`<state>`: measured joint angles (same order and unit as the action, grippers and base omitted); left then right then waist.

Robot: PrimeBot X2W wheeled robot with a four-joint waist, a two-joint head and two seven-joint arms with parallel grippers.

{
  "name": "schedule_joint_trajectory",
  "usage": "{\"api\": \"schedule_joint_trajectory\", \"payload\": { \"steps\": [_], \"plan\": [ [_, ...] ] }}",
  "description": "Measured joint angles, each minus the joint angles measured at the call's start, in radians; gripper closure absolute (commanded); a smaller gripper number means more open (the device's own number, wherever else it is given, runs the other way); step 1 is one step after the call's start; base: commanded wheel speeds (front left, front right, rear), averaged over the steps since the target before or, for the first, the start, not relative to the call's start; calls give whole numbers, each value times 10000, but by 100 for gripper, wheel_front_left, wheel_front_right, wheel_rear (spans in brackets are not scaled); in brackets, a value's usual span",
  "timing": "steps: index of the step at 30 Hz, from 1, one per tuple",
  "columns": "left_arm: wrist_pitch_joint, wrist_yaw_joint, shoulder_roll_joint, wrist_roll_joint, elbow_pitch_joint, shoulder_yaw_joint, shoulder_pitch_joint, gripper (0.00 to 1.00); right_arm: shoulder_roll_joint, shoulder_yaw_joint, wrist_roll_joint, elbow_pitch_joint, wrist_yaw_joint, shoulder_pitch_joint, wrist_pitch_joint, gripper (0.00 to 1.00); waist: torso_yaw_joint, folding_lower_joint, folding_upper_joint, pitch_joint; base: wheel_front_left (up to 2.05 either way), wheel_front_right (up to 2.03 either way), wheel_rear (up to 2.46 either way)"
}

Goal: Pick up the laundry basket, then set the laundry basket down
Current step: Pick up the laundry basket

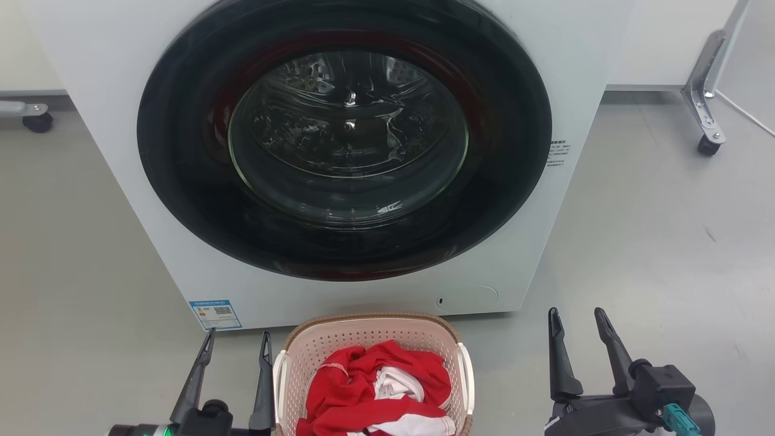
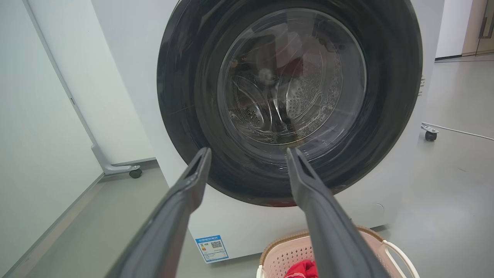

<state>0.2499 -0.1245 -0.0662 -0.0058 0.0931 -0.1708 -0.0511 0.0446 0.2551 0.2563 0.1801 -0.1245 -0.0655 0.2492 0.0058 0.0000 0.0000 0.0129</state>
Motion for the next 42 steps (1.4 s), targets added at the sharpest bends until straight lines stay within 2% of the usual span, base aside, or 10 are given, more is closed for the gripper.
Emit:
{"api": "schedule_joint_trajectory", "payload": {
  "steps": [12,24,42],
  "plan": [
    [0,0,29,0,-186,6,1,0,0,-48,13,-196,-2,130,2,0,16,0,0,217,0,0,0],
    [29,0,50,-52,-286,46,724,0,2,-360,12,-362,27,-533,2,0,96,1,0,1245,0,0,0],
    [29,27,130,-280,1839,-33,3085,0,94,-713,73,1003,395,-2680,48,0,238,2,1,3614,0,0,0]
  ]
}}
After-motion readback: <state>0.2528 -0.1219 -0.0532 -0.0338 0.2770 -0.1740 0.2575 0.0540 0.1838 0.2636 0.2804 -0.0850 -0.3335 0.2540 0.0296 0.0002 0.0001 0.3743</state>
